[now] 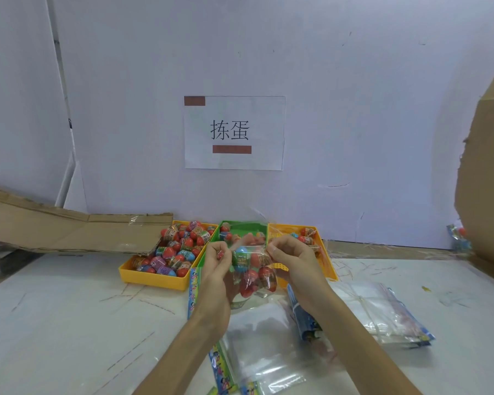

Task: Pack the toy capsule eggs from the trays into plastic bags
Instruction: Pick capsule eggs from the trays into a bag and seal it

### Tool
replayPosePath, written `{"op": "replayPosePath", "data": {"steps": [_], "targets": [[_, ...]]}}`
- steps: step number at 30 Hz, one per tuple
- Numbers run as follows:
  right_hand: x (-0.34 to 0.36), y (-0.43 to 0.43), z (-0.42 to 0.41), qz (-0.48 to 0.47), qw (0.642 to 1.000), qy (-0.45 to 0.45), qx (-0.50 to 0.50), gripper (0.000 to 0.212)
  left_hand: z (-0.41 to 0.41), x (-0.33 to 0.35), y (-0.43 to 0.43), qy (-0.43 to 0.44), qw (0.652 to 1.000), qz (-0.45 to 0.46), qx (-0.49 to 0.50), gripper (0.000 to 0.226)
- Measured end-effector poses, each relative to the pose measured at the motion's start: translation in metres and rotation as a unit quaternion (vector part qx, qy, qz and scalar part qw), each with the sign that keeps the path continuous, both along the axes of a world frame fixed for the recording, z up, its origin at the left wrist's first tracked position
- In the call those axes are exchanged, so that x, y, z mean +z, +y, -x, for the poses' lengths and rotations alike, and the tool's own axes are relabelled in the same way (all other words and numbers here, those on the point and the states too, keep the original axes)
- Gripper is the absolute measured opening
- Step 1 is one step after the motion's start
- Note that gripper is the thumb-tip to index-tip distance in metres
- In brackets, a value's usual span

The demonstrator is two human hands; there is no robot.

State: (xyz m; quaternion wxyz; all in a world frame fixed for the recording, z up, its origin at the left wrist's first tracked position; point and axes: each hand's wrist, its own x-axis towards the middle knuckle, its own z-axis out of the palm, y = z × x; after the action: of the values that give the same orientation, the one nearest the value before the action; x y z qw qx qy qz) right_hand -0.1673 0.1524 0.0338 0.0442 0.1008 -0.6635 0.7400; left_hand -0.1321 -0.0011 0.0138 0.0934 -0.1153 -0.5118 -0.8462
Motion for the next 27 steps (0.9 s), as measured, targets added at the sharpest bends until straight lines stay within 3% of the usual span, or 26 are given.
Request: {"op": "replayPosePath", "data": {"steps": [8,13,17,21,27], "targets": [[-0.008,-0.001,0.003,-0.059,0.996,0.041,-0.056,0.018,-0.001,0.002,-0.005,-0.015,0.997,-0.042,-0.065,0.012],[-0.01,-0.001,0.003,-0.08,0.993,0.053,-0.072,0.014,-0.003,0.003,-0.003,-0.041,0.997,-0.025,-0.056,0.052],[-0.011,-0.003,0.002,-0.091,0.992,0.067,-0.064,0.012,-0.002,0.001,-0.005,-0.066,0.997,0.012,-0.036,0.066],[-0.011,-0.005,0.001,-0.083,0.993,0.076,-0.047,0.013,-0.007,0.004,-0.005,-0.078,0.994,0.014,-0.079,0.047],[-0.011,-0.004,0.001,-0.085,0.991,0.092,-0.04,0.011,-0.007,0.003,-0.002,-0.096,0.993,0.015,-0.063,0.053]]}}
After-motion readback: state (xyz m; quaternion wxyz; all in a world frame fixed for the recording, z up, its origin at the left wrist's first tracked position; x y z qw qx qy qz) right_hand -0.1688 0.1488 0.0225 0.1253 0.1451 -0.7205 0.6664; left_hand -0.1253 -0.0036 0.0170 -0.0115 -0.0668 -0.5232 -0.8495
